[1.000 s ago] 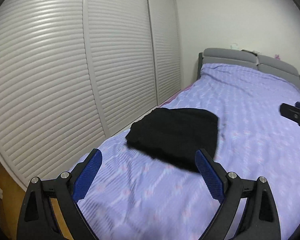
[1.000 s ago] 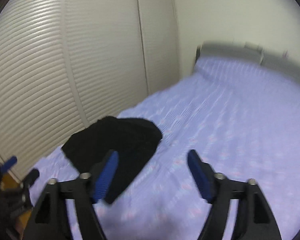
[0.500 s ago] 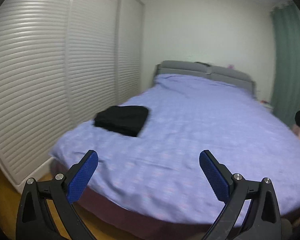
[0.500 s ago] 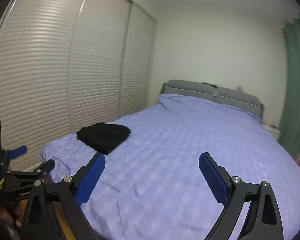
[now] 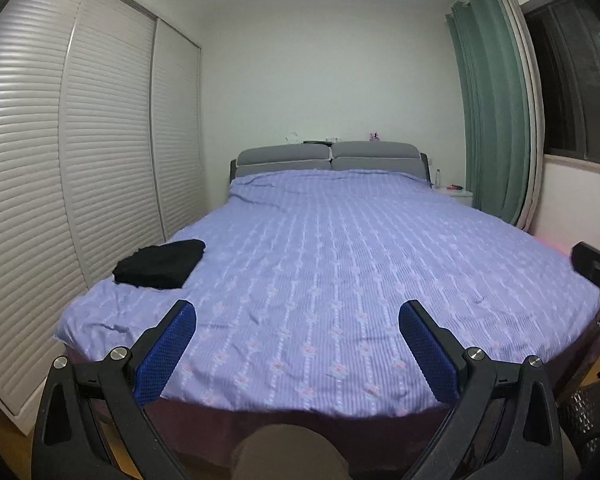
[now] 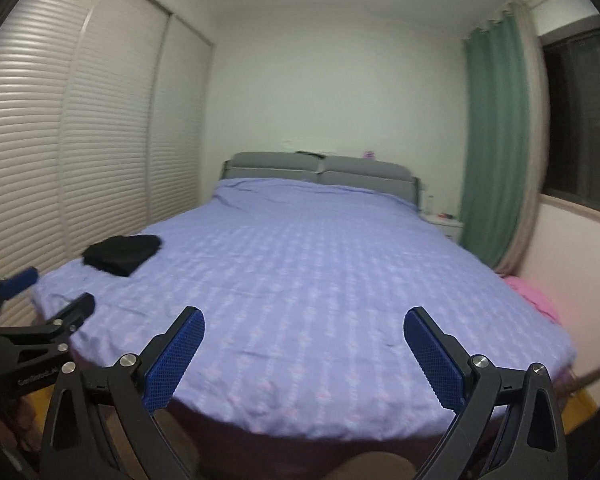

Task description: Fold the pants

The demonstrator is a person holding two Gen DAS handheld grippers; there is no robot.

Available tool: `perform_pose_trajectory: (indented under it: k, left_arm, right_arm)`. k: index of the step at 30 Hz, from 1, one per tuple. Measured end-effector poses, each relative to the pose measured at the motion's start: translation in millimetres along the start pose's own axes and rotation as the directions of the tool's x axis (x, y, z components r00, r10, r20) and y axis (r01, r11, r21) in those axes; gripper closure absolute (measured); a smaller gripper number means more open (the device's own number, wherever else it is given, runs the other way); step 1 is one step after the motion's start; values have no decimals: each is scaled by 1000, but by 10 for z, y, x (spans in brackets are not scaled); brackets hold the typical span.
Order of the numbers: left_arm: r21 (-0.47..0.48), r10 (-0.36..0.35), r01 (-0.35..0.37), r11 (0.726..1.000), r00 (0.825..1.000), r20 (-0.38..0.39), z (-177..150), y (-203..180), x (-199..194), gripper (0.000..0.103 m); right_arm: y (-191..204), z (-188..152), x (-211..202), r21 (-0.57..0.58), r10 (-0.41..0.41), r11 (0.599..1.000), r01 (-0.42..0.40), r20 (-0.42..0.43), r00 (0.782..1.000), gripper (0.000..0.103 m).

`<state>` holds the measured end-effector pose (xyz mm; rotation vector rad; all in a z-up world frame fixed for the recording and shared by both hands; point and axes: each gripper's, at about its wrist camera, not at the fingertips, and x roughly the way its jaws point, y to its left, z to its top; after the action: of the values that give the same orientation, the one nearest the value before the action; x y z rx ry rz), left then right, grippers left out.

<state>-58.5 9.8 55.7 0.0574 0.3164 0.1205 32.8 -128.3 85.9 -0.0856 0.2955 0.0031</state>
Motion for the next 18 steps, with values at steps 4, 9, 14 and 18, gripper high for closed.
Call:
perform_pose_trajectory:
  k: [4, 9, 14, 18]
  left_arm:
    - [-22, 5, -5, 1000, 999, -32, -170, -117, 84, 0]
    - [-28, 56, -56, 998, 998, 4, -417, -223, 57, 0]
    - [-25, 56, -56, 998, 998, 7, -621, -228, 105, 0]
    - [-41, 47, -46, 998, 999, 22, -714, -224, 95, 0]
  right_arm:
    - [-173, -193, -43, 7, -56, 998, 56, 33, 998, 2]
    - [-415, -474, -150, 87, -66, 994, 61, 61, 996, 2]
    - [-363, -668, -190, 56, -73, 996, 66, 126, 989, 2]
    - [-301, -728, -134, 56, -51, 997, 44, 125, 991, 2]
